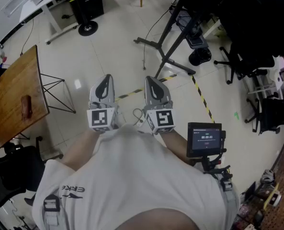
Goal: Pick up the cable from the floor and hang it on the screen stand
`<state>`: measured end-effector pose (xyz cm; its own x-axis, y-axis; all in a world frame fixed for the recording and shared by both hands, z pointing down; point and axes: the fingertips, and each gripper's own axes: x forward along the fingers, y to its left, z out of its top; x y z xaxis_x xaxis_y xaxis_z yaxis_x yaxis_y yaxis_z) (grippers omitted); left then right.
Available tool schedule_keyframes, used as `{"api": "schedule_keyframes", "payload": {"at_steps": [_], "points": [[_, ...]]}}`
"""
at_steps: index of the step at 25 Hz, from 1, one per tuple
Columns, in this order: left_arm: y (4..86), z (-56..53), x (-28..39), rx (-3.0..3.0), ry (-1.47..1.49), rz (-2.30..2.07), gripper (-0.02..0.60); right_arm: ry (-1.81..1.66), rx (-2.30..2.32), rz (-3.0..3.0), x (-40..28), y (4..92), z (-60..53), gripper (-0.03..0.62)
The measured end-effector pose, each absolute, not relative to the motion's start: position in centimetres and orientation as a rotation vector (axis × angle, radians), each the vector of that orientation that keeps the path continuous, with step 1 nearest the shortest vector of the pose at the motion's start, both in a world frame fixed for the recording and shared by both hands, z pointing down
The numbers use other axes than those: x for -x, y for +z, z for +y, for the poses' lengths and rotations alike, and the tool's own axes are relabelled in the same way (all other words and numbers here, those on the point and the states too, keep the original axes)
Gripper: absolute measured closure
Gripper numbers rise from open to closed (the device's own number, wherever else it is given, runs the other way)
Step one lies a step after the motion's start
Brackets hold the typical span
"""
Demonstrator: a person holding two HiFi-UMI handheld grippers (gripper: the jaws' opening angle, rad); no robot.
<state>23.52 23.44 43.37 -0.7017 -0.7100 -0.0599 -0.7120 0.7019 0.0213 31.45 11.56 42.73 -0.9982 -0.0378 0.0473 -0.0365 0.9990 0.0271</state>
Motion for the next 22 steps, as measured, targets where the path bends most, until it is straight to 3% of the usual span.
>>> {"api": "schedule_keyframes", "payload": {"at_steps": [12,22], "points": [[41.6,22.5,-1.9,1.412,0.116,2.792,0.58,-0.047,-0.304,-3.059,-11.2,40.7,11.1,0.58],[41.8,20.9,4.8,1.459,0.174,2.768,0.58,-0.106,-0.416,-3.041,-5.3,39.5,8.3,0.58]]}}
